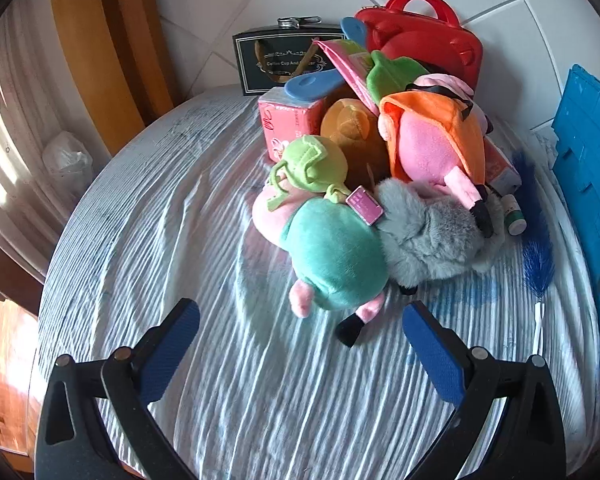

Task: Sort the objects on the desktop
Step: 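Reach the right gripper into the pile and grasp the grey furry toy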

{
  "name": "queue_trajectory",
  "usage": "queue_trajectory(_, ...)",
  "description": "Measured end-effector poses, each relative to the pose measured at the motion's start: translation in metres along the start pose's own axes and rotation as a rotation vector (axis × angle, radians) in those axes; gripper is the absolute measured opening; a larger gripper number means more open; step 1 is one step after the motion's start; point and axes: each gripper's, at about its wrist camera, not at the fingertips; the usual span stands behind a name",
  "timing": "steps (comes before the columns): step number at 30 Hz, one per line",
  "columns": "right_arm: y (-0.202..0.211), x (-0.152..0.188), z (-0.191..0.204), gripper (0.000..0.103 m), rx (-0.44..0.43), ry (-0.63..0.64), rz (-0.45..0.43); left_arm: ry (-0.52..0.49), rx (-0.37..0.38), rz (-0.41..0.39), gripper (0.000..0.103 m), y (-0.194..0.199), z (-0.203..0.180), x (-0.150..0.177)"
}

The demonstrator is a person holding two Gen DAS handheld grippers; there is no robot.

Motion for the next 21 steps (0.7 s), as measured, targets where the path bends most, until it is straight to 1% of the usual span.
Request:
queue_trajectory(2, -0.014, -0.004, 0.003, 0.103, 0.012, 0.024, 0.027, -0.012, 0.014, -0.001, 0.103, -0.011, -0.01, -0.012)
queue_trajectory(3, -0.018, -0.008, 0.004, 0.103, 0.0, 0.018, 0.033, -0.016, 0.021, -0.005, 0.103, -0.016, -0.014, -0.019)
queue_trajectory(7, -0.034, -0.024, 0.006, 0.103, 0.001, 0.01, 0.04, -0.014, 0.04, -0.02, 0.103, -0.047, -0.03, -0.05)
queue_trajectory(8, -0.037, -0.027, 0.006, 0.103, 0.001, 0.011, 0.043, -0.013, 0.04, -0.017, 0.103, -0.056, -0.032, -0.056)
queue_trajectory(10, -0.043, -0.031, 0.004, 0.103, 0.004, 0.009, 0.044, -0.015, 0.04, 0.022, 0.103, -0.081, -0.04, -0.065)
queue_trajectory(11, -0.047, -0.033, 0.003, 0.103, 0.006, 0.007, 0.052, -0.019, 0.05, 0.053, 0.103, -0.093, -0.045, -0.065)
queue_trajectory(13, -0.055, -0.033, 0.0, 0.102, 0.016, 0.0, 0.065, -0.023, 0.116, 0.105, 0.103, -0.109, -0.056, -0.059)
queue_trajectory(14, -0.059, -0.033, -0.002, 0.099, 0.02, -0.004, 0.074, -0.034, 0.161, 0.135, 0.102, -0.115, -0.063, -0.052)
queue_trajectory(15, -0.062, -0.033, -0.003, 0.096, 0.02, -0.007, 0.085, -0.066, 0.18, 0.152, 0.102, -0.118, -0.07, -0.045)
queue_trajectory(16, -0.066, -0.032, -0.004, 0.09, 0.02, -0.009, 0.099, -0.122, 0.166, 0.159, 0.102, -0.12, -0.079, -0.037)
queue_trajectory(17, -0.07, -0.031, -0.005, 0.084, 0.021, -0.011, 0.113, -0.177, 0.136, 0.16, 0.101, -0.12, -0.085, -0.03)
queue_trajectory(18, -0.072, -0.031, -0.006, 0.082, 0.02, -0.013, 0.125, -0.207, 0.115, 0.159, 0.099, -0.118, -0.087, -0.026)
queue_trajectory(19, -0.074, -0.03, -0.006, 0.08, 0.014, -0.012, 0.136, -0.215, 0.1, 0.153, 0.098, -0.112, -0.084, -0.023)
queue_trajectory(21, -0.076, -0.029, -0.002, 0.079, 0.0, -0.009, 0.15, -0.181, 0.084, 0.128, 0.098, -0.094, -0.068, -0.026)
Point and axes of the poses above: each gripper's, at about its wrist camera, not at the fingertips, and y roughly against the way its jaws point, z to its left, x to its underside, and after that the axes turned 14 degrees about x, right-handed
